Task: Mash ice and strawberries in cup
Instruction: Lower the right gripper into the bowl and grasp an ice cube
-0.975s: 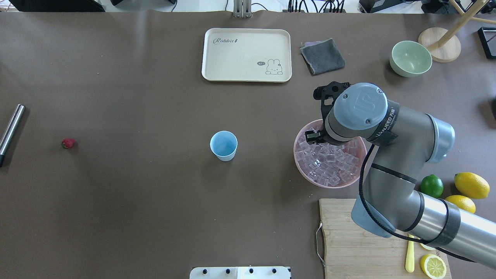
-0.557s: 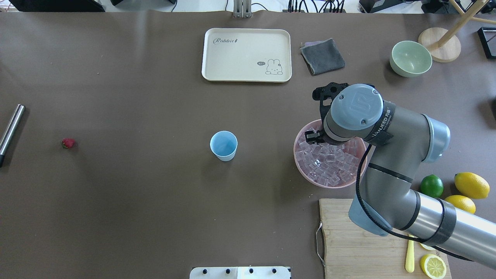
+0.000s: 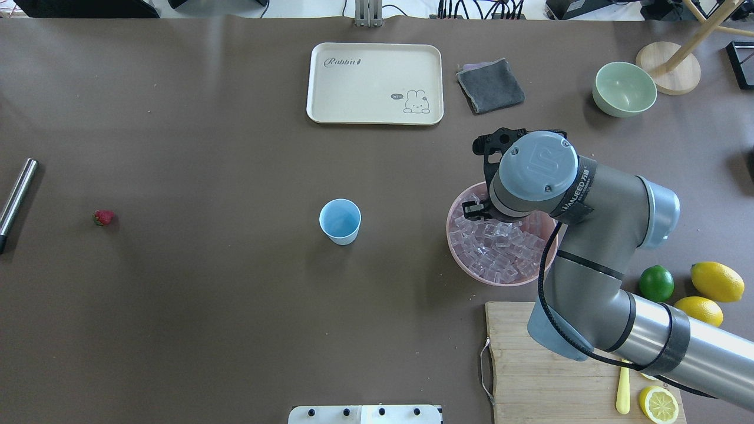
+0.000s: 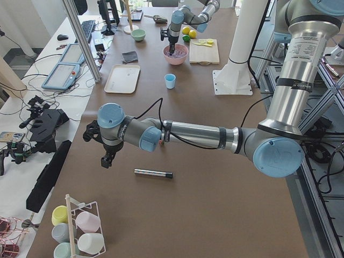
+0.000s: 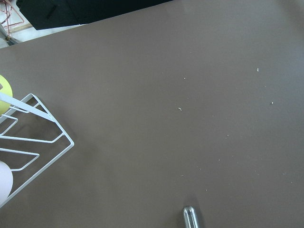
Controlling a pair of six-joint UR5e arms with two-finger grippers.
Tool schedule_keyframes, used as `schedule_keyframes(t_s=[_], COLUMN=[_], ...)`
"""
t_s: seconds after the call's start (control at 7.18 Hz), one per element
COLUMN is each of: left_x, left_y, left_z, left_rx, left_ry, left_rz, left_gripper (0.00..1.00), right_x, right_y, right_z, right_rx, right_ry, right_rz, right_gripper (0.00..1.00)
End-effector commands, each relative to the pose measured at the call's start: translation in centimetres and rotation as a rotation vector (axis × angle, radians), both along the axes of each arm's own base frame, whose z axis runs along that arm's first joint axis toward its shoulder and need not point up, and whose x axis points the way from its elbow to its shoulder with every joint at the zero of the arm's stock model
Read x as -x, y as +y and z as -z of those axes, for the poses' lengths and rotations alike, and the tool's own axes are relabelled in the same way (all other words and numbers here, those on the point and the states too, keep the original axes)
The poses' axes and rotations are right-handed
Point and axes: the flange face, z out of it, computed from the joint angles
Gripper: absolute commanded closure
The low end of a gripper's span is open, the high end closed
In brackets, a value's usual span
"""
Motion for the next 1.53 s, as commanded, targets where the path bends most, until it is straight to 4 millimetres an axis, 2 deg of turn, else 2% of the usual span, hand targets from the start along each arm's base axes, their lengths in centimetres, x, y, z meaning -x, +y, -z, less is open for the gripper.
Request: schedule_keyframes(t_s=[0.0, 0.56, 0.7, 0.97, 1.25, 1.39], left_x=[0.1, 0.1, 0.1, 0.1, 0.1, 0.1], left_y=[0.0, -0.3, -0.2, -0.1, -0.2, -0.2], left_z=[0.1, 0.4, 0.2, 0.1, 0.2, 0.1], left_rx=[0.0, -0.005, -0.002, 0.0, -0.002, 0.0], left_ry=[0.0, -0.001, 0.001, 0.0, 0.001, 0.0], left_rz=[0.002, 0.002, 0.002, 0.002, 0.002, 0.002], left_gripper=[0.01, 0.01, 0.01, 0.01, 0.01, 0.01], right_x=[-0.2, -0.1, 0.2, 0.5, 0.1, -0.8], right_y=[0.0, 0.3, 0.4, 0.6, 0.3, -0.4], right_z=[0.3, 0.1, 0.1, 0.1, 0.2, 1.0], right_rx=[0.001, 0.006, 0.011, 0.018, 0.02, 0.011], right_ry=[-0.001, 0.003, 0.003, 0.0, -0.003, -0.017], right_rz=[-0.001, 0.003, 0.0, 0.002, -0.006, -0.021], right_gripper=[0.54, 0.54, 0.57, 0.7, 0.73, 0.74])
